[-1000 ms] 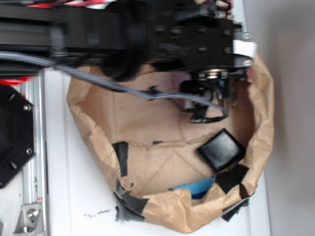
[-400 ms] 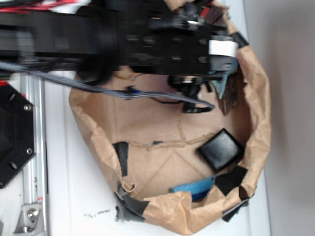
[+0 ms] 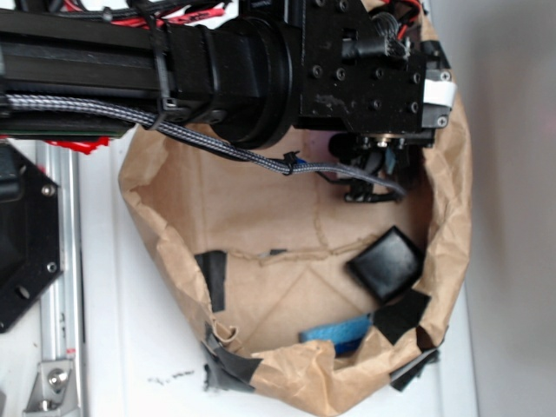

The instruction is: Grab the blue cloth.

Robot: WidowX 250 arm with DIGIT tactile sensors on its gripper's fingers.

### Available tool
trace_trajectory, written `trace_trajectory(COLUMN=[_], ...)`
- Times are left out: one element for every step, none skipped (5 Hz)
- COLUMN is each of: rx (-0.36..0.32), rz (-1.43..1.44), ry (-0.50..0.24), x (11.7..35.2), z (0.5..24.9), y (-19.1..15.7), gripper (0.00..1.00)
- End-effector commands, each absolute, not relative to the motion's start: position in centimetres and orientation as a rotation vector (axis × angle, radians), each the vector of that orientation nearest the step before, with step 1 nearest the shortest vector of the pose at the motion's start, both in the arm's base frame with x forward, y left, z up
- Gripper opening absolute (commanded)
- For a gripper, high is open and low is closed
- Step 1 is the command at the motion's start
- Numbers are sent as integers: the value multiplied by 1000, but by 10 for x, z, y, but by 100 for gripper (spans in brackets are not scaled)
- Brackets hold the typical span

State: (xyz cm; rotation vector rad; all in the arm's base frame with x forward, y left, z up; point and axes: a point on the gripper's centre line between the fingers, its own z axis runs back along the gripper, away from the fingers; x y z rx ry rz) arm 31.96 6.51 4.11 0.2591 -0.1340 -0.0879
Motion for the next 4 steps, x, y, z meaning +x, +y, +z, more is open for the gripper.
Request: trace_trajectory(rx=[315, 324, 323, 323], rz=[-154, -144, -141, -144], ry=[-197, -178, -178, -180], x=[342, 345, 344, 344], z=[45, 39, 38, 39], y=[43, 47, 50, 50], gripper=[100, 91, 0, 0])
